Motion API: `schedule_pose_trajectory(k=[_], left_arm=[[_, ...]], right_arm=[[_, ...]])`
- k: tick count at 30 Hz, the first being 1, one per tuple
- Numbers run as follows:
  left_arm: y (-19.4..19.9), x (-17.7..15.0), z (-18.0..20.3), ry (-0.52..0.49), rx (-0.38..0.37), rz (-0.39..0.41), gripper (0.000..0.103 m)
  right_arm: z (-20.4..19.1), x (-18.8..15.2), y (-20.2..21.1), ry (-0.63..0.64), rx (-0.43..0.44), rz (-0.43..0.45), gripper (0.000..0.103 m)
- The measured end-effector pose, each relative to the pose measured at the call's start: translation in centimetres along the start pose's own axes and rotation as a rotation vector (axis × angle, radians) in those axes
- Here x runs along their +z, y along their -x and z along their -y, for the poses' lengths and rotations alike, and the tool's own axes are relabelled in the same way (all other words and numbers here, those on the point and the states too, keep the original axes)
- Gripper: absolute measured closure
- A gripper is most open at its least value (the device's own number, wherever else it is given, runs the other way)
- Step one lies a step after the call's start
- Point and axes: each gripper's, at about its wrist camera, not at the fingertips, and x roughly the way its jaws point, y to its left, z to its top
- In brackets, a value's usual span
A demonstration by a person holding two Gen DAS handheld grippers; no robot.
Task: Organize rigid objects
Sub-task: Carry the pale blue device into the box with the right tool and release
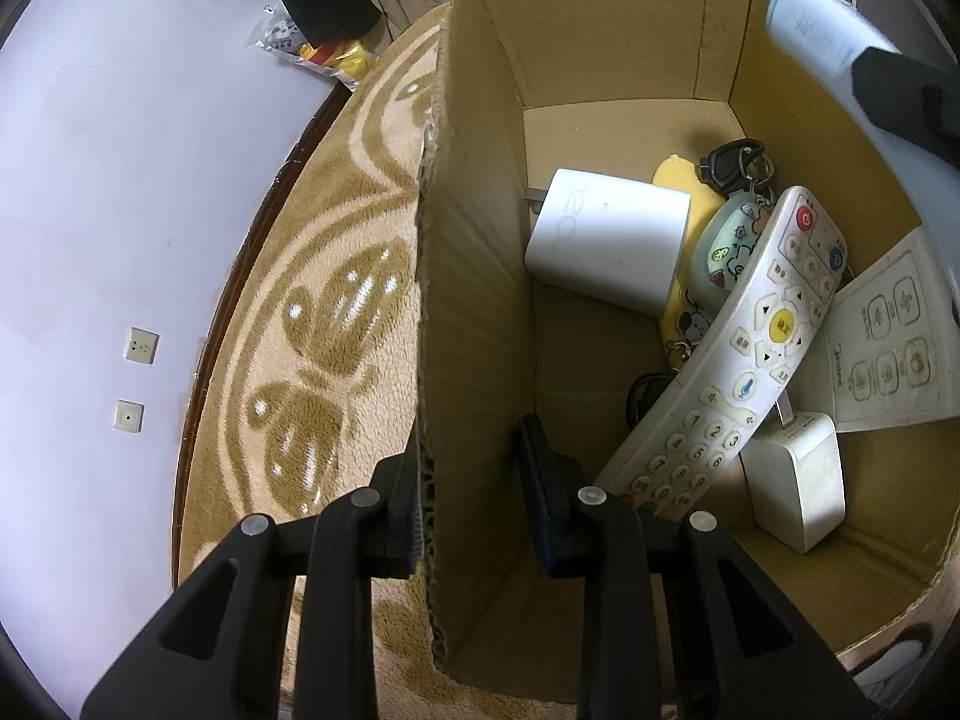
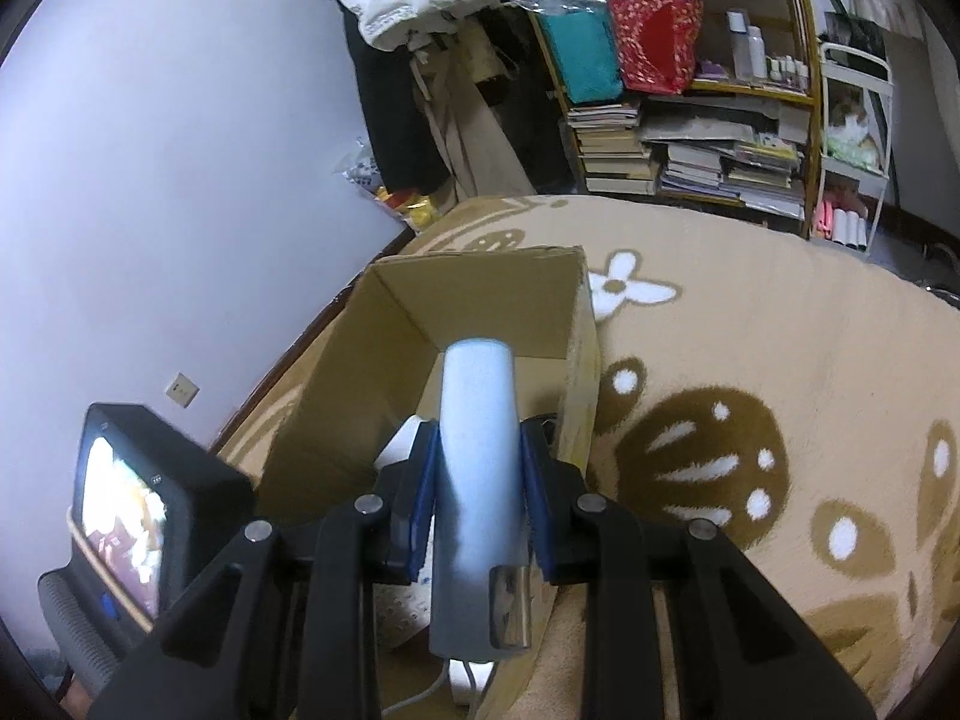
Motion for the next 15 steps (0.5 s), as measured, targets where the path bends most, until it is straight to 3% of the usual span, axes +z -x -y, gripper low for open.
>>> schedule_pose_trajectory(k=[7,15], left_arm=[[-0.1,0.0,0.0,0.001,0.001,0.002,0.075],[0.0,-0.2,0.0,0.004,-0.006,0.002,0.075]], right_arm=[[-1.4,-0.3,-0.5,0.097,-0.064,-0.022,0.074],[-0.9,-0.3,-0.5,0.071,-0.053,-0.024,0.074]])
